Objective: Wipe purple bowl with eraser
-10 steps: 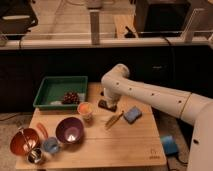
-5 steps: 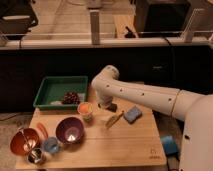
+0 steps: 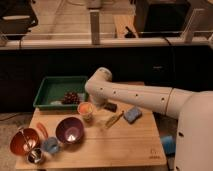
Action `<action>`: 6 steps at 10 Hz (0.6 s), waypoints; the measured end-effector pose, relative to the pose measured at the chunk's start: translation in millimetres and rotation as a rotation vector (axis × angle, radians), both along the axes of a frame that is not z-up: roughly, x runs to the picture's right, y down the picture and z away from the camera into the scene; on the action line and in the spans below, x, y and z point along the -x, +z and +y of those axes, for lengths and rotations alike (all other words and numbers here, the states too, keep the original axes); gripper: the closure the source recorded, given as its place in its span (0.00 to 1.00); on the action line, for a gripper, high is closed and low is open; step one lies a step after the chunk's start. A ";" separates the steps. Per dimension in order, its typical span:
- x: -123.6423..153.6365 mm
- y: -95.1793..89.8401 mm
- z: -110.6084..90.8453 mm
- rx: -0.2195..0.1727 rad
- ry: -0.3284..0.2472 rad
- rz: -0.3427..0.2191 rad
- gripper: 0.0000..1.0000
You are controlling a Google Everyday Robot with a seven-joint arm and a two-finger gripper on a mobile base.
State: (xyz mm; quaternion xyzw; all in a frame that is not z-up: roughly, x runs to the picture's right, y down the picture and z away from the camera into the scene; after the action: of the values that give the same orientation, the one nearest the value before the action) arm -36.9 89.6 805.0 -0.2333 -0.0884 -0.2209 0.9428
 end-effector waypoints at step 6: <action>-92.4 35.5 -13.7 -0.030 0.492 0.219 0.23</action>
State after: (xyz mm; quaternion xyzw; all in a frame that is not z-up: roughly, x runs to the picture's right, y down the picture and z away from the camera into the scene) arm 55.5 75.9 840.5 -0.2132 -0.0365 0.0404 0.9755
